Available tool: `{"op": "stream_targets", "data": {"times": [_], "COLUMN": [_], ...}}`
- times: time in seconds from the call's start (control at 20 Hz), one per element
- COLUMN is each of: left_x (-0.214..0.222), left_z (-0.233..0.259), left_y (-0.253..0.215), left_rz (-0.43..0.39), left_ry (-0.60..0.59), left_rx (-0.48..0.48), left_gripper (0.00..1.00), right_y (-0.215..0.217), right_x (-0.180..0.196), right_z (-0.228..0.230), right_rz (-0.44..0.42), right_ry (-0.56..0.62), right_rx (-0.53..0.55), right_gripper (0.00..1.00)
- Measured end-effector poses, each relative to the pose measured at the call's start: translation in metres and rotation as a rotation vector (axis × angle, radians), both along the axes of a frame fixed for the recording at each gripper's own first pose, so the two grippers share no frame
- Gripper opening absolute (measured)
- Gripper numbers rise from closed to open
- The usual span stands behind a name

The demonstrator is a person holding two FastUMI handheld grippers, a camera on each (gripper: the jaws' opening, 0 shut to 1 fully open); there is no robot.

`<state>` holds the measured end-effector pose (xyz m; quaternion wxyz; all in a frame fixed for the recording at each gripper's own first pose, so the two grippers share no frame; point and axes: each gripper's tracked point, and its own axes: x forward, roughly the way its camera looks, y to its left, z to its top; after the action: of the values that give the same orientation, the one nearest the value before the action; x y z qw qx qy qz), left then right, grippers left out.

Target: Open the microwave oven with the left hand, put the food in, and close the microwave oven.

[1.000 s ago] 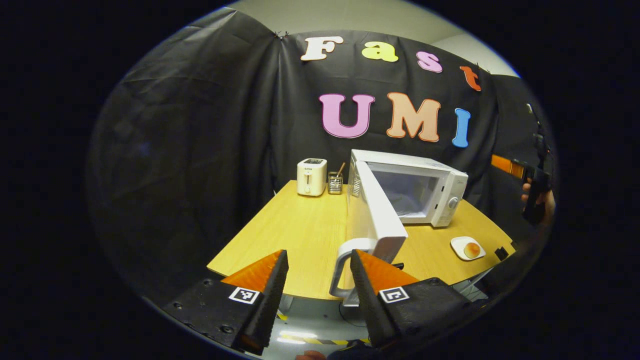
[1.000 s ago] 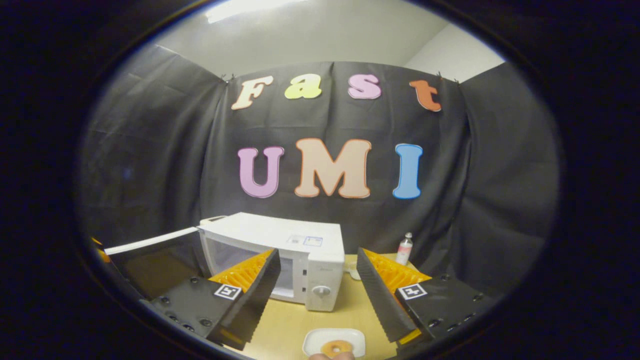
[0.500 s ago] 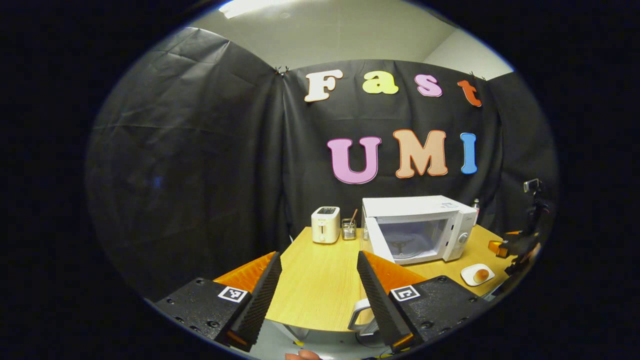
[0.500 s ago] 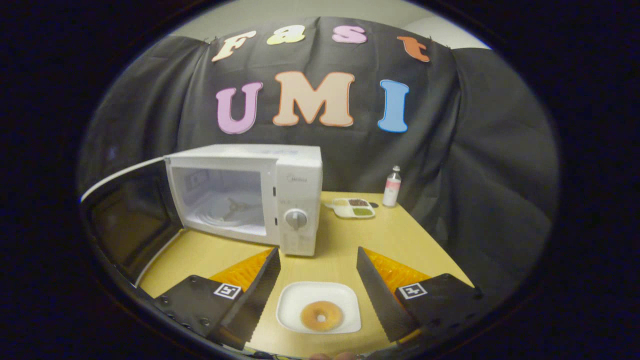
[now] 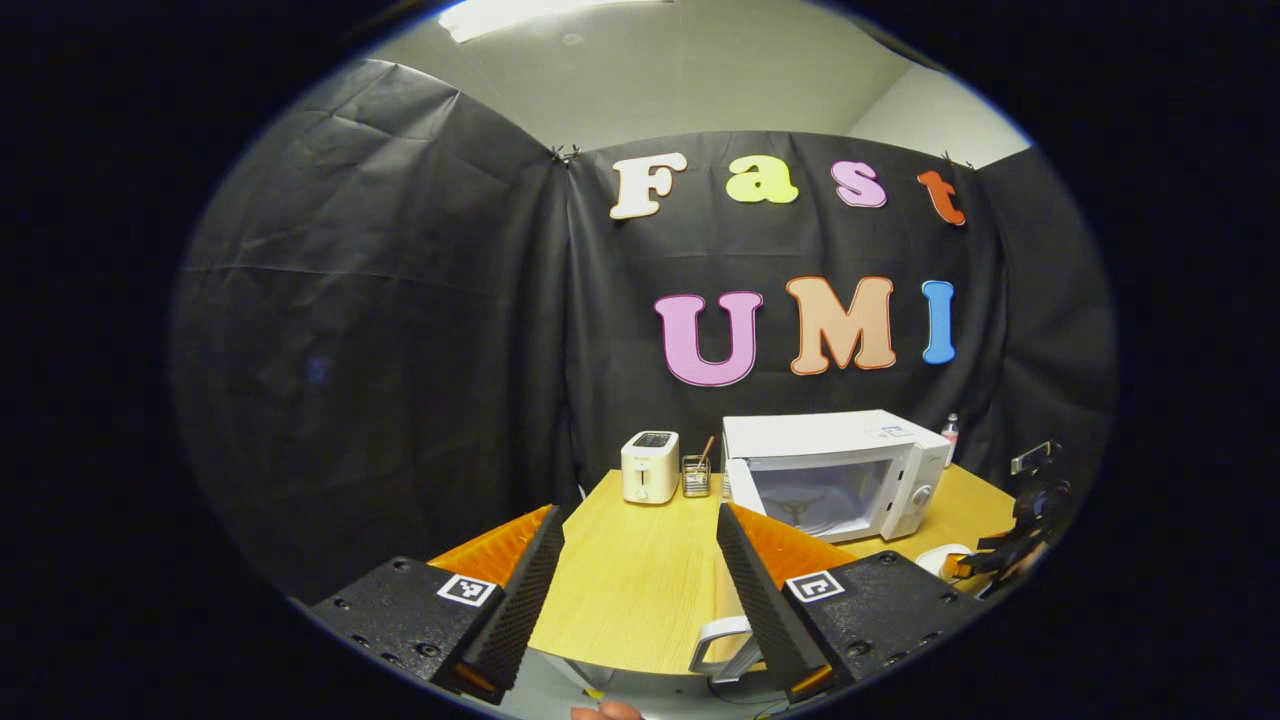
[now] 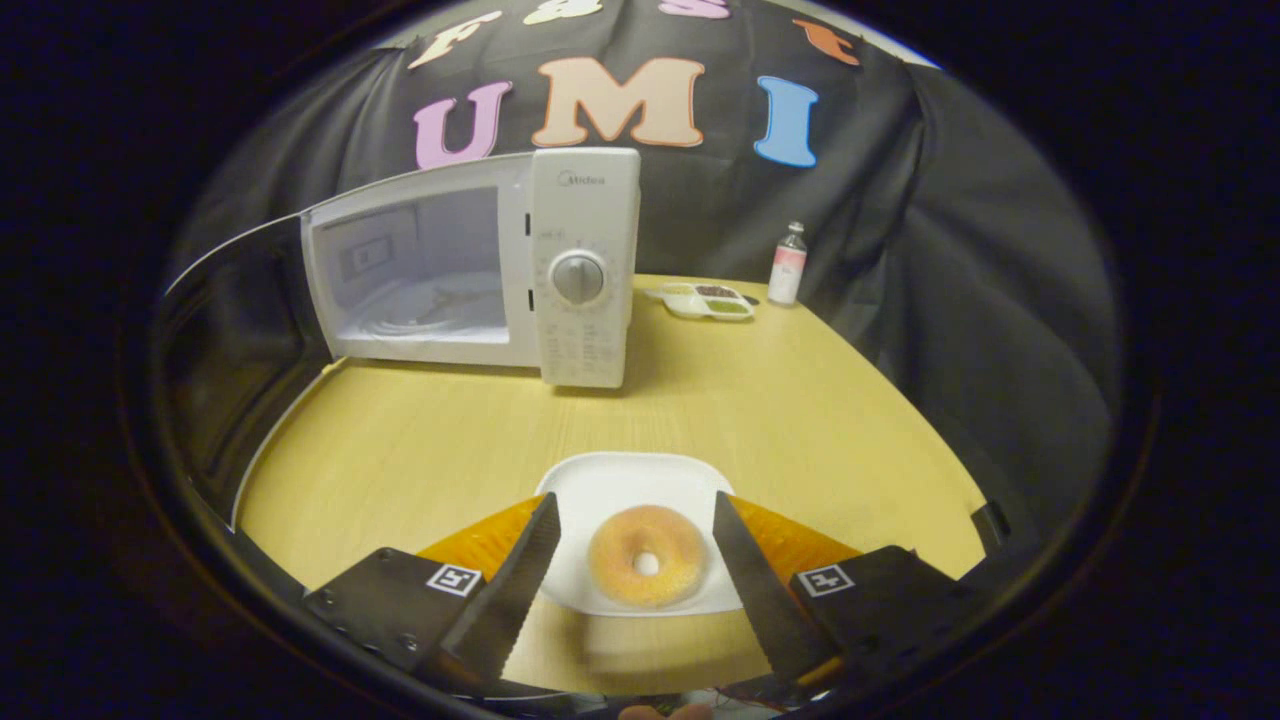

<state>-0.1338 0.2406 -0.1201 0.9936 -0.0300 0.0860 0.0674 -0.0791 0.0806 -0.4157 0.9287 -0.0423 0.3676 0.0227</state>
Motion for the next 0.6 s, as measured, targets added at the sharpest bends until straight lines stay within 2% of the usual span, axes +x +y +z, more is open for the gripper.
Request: {"op": "stream_targets", "data": {"times": [0.2,0.4,0.6], "left_x": [0.001,0.003,0.002], "left_z": [0.009,0.011,0.006], "left_y": [-0.002,-0.006,-0.007], "left_rz": [-0.004,-0.013,-0.019], "left_ry": [-0.018,-0.021,-0.015], "left_rx": [0.01,0.008,-0.003], "left_gripper": [0.9,0.9,0.9], "right_y": [-0.007,-0.006,0.0], "right_x": [-0.007,-0.017,-0.016], "right_z": [-0.02,-0.039,-0.043], "right_rz": [-0.014,-0.034,-0.051], "right_ry": [0.047,0.112,0.116], "right_rx": [-0.039,-0.025,0.017], "right_gripper": [0.98,0.99,0.98]}}
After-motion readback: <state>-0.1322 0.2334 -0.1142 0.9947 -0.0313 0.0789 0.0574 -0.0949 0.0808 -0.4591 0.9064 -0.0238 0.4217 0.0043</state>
